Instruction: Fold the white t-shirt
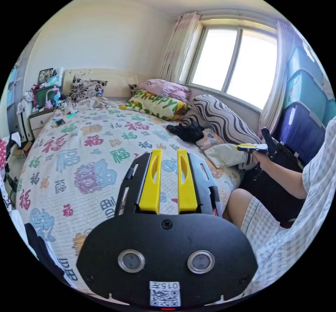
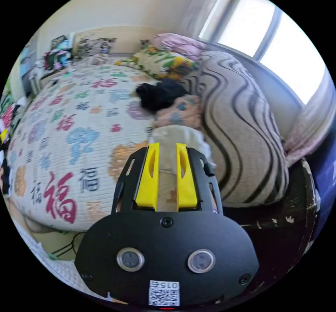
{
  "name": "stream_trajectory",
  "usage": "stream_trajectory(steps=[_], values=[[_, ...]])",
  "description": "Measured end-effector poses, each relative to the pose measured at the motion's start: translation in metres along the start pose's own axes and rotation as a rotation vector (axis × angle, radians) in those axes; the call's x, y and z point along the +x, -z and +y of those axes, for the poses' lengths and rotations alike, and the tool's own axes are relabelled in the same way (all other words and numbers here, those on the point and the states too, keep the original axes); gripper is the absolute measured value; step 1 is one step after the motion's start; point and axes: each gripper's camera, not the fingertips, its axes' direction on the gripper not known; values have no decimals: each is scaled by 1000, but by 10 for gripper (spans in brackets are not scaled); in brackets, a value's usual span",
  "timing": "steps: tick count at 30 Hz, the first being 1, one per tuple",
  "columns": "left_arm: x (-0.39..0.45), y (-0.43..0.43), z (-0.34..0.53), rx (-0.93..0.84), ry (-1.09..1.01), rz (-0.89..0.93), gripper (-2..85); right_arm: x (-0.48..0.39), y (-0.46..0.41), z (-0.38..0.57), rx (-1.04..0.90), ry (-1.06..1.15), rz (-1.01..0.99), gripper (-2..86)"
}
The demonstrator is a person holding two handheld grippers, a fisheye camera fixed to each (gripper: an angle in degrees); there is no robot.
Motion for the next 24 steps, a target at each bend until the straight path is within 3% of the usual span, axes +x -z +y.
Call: stream_trajectory(steps=[3, 8, 12, 17, 20, 24], values=[[14, -29, 14, -43, 40, 32, 71, 41, -23, -10, -104, -67, 143, 100], [16, -48, 45, -121, 84, 40, 67, 51, -60, -26, -307, 39, 70, 41], [6, -41, 60, -138, 113, 13, 70, 36, -20, -46, -198, 44, -275, 17], [-68, 69, 65, 24, 143, -209, 78, -43, 40, -62, -127, 351, -495, 6], [-110, 107, 77, -80, 139, -286, 83, -81, 63, -75, -96, 413, -680, 7], [-130, 121, 116, -19, 251, -266, 83, -122, 81, -93, -78, 432, -913, 10]])
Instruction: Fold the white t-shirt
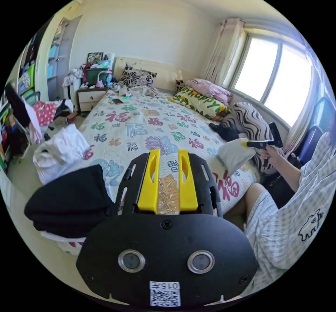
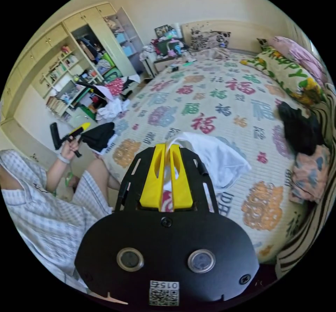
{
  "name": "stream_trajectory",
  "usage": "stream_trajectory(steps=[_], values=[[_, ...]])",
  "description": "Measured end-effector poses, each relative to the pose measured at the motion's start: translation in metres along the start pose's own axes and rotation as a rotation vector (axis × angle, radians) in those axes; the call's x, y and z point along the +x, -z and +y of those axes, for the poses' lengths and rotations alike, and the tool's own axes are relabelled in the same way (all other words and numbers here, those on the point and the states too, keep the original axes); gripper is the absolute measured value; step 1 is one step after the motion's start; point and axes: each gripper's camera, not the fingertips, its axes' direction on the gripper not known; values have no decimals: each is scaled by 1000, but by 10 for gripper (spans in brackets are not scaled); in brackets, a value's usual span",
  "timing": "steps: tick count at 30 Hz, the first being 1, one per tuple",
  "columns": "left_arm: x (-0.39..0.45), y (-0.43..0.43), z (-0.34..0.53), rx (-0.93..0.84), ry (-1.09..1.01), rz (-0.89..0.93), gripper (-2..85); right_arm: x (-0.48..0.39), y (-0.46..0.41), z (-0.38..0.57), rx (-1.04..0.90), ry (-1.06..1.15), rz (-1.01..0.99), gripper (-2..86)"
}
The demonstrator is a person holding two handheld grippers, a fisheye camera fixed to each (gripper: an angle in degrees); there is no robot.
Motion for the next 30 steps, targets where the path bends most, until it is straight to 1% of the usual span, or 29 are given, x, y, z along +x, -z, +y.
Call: stream_trajectory(steps=[3, 5, 7, 10, 12, 14, 17, 18, 19, 21, 23, 25, 27, 29, 30], values=[[-5, -21, 23, -1, 70, 67, 82, -18, -3, -18, 36, 38, -133, 10], [-3, -44, 32, 0, 108, 157, 83, -24, -3, -26, 62, 51, -209, 9], [3, -59, 32, 2, 100, 215, 84, -25, -5, -35, 69, 43, -305, 9], [13, -81, 26, 6, 64, 266, 86, -20, -11, -38, 51, 28, -358, 14], [15, -95, 23, -11, 47, 286, 88, -8, -17, -36, 40, -12, -349, 20], [11, -114, 22, -55, 37, 276, 89, 11, -25, -29, 18, -78, -293, 27], [1, -134, 25, -133, 25, 231, 94, 43, -36, -12, -78, -159, -135, 41], [-1, -138, 26, -151, 26, 222, 95, 52, -36, -5, -105, -177, -56, 46], [-7, -147, 28, -185, 33, 208, 98, 58, -31, 1, -102, -172, 4, 51], [-15, -161, 30, -227, 43, 181, 101, 66, -24, 4, -86, -166, 44, 58], [-29, -182, 28, -245, 78, 123, 104, 74, -25, 2, -99, -161, 48, 67], [-41, -205, 24, -286, 129, 124, 107, 88, -37, -7, -134, -169, 12, 77], [-50, -236, 23, -378, 187, 183, 108, 97, -55, -13, -203, -189, -37, 76], [-49, -272, 25, -492, 222, 296, 96, 102, -72, -17, -281, -208, -76, 50], [-47, -276, 24, -501, 217, 284, 88, 104, -77, -17, -305, -224, -85, 28]])
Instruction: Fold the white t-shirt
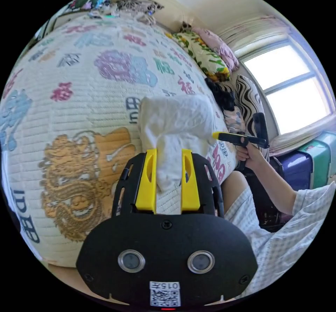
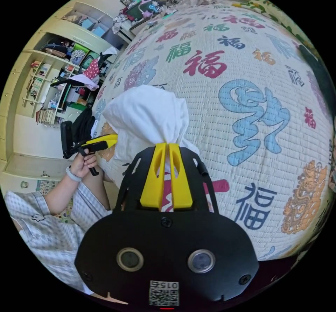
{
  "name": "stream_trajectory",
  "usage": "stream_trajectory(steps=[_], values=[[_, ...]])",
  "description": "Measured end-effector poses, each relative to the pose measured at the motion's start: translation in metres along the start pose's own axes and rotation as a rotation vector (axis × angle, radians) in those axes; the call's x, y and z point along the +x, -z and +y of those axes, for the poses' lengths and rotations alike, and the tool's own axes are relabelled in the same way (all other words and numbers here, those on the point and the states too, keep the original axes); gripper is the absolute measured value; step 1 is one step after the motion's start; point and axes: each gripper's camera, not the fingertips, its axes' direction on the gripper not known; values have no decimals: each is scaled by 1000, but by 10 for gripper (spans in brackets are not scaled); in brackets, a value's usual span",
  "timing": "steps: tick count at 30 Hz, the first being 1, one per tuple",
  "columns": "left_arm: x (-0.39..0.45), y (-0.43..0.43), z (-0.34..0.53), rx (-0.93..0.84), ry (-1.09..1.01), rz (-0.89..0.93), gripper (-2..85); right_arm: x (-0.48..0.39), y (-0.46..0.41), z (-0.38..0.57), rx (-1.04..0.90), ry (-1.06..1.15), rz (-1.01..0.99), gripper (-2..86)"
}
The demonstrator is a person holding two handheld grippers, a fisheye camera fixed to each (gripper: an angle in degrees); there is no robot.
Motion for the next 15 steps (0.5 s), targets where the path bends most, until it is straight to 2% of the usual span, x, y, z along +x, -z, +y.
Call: stream_trajectory(steps=[1, 3, 7, 9, 12, 15], values=[[3, 0, -3, -1, -6, -68, 62, 1, 3, 0, 0, -6, -22, 7], [8, 11, -6, 24, -41, -38, 21, -2, 20, 4, 30, -1, -63, -3], [17, 72, -6, 269, -84, 222, 7, -22, 108, 28, 256, 82, -264, -10], [27, 96, -11, 329, -137, 257, 9, -38, 148, 37, 334, 147, -302, -10], [47, 127, -15, 405, -223, 187, 46, -65, 205, 47, 454, 243, -395, -10], [81, 133, -2, 287, -361, 96, 144, -93, 245, 52, 548, 307, -499, -10]])
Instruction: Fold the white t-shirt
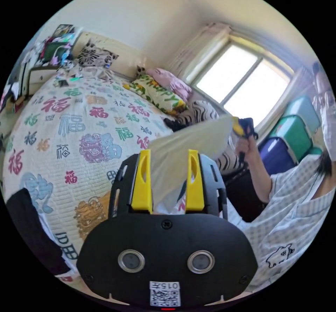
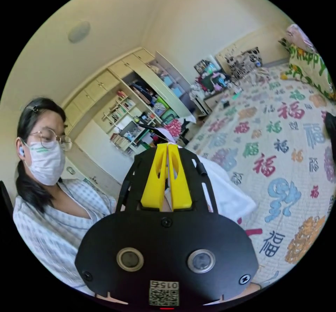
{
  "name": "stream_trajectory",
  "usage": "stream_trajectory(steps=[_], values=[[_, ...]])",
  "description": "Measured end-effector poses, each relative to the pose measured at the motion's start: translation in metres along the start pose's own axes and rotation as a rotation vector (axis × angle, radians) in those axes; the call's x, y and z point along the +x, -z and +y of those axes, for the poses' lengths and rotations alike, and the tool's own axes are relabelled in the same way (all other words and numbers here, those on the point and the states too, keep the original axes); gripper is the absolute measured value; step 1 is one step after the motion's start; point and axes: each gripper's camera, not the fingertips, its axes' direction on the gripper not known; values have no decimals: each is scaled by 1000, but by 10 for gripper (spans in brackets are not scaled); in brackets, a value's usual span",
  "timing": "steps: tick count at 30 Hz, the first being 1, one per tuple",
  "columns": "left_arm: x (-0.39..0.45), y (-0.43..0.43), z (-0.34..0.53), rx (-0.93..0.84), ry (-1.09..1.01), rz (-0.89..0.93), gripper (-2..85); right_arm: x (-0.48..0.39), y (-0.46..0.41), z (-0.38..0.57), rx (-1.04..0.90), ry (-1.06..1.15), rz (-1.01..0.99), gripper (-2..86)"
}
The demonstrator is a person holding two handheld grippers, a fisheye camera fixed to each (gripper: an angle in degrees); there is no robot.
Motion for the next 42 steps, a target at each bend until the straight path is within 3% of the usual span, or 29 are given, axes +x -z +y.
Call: stream_trajectory(steps=[7, 9, 11, 14, 18, 22, 25, 29, 33, 37, 39, 42], values=[[56, -75, 77, -154, -45, -139, 164, -73, 8, -21, 67, 122, -95, -10], [59, -102, 83, -197, -31, -109, 150, -89, 13, -23, 82, 131, -67, -10], [73, -116, 85, -241, -97, -101, 83, -105, 20, -24, 87, 147, -42, -10], [87, -88, 81, -198, -167, -160, 4, -135, 43, -23, 104, 193, 53, -9], [99, -19, 57, -115, -190, -178, -4, -170, 93, -10, 193, 230, 147, -8], [123, 45, 10, -101, -341, -120, -5, -187, 126, 10, 277, 215, 301, -7], [144, 57, -20, -136, -450, -138, -3, -175, 128, 14, 303, 162, 318, -8], [140, 8, -52, -247, -491, -215, 5, -137, 107, -3, 314, 77, 354, -8], [91, -77, -53, -221, -388, -279, 34, -34, 48, -39, 279, -97, 604, -3], [47, -130, 2, -203, -185, -284, 83, 64, -28, -32, -9, -332, 728, 32], [47, -134, 41, -223, -190, -271, 91, 63, -58, -12, -96, -229, 683, 45], [57, -146, 113, -362, -243, -261, 94, 42, -130, 34, -434, 17, 561, 62]])
